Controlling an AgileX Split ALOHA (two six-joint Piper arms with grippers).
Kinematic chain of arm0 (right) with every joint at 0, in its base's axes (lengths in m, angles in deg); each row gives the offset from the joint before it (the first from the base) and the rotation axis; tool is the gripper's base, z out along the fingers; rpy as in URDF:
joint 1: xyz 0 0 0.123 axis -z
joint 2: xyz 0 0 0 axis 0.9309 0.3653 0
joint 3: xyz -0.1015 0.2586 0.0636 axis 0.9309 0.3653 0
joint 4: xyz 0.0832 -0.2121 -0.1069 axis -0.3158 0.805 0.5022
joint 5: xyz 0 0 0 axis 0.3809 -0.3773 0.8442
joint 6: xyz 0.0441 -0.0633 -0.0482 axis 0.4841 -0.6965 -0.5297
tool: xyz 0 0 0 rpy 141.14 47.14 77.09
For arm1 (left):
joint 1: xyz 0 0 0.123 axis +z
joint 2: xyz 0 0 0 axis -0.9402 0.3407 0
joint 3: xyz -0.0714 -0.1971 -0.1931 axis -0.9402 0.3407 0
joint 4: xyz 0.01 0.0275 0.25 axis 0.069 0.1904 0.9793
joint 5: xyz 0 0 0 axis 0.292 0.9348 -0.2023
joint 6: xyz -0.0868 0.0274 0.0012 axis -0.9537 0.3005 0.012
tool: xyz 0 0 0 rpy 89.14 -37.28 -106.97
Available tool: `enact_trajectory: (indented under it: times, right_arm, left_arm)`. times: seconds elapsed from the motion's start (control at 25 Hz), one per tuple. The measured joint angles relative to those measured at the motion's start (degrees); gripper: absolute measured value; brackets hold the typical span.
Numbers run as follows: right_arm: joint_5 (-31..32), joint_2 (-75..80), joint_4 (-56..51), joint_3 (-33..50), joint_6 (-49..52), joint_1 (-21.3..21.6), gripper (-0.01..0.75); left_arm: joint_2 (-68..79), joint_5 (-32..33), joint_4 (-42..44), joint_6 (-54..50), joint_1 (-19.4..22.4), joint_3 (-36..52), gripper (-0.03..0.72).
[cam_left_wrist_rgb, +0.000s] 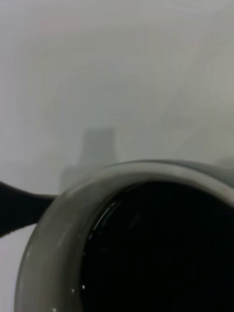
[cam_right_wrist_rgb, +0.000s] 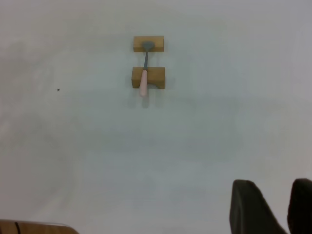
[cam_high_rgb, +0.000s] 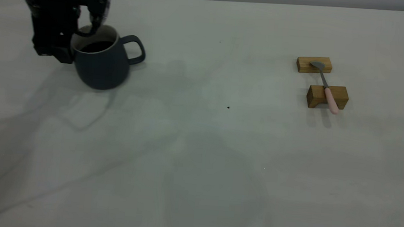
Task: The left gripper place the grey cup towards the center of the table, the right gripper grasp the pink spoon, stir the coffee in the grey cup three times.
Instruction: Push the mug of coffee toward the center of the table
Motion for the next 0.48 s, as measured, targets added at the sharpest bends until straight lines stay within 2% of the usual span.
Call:
enact_trajectory:
  times: [0.48]
  right_arm:
    - [0.0,0.0,0.0,0.0,0.0,0.0,0.237]
  left_arm:
    - [0.0,-0.14,-7.25,-0.9,-7.53,0.0,0.594]
